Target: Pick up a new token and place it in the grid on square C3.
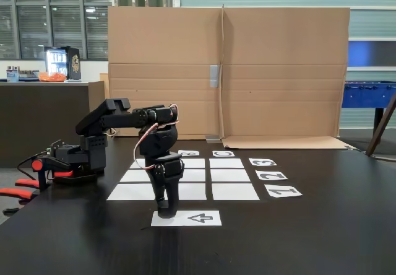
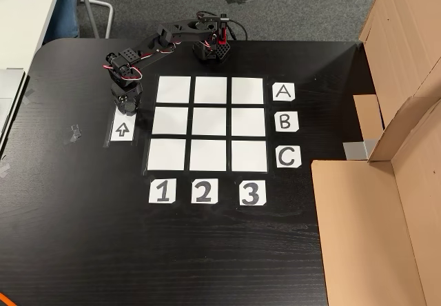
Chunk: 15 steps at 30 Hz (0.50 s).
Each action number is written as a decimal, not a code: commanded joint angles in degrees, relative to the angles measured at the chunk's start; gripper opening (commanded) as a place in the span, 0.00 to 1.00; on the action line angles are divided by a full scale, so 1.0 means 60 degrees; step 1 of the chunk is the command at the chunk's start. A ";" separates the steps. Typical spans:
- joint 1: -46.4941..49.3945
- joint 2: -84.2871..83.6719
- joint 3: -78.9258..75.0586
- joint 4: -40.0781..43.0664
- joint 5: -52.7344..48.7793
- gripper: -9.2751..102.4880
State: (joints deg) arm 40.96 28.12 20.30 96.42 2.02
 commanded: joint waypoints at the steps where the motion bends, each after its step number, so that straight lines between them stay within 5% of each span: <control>1: 0.0176 0.0410 -0.0220 -0.0073 0.0029 0.08; 15: 0.0015 0.2300 0.0879 0.0117 -0.0220 0.08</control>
State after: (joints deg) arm 42.63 34.89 23.20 96.77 1.58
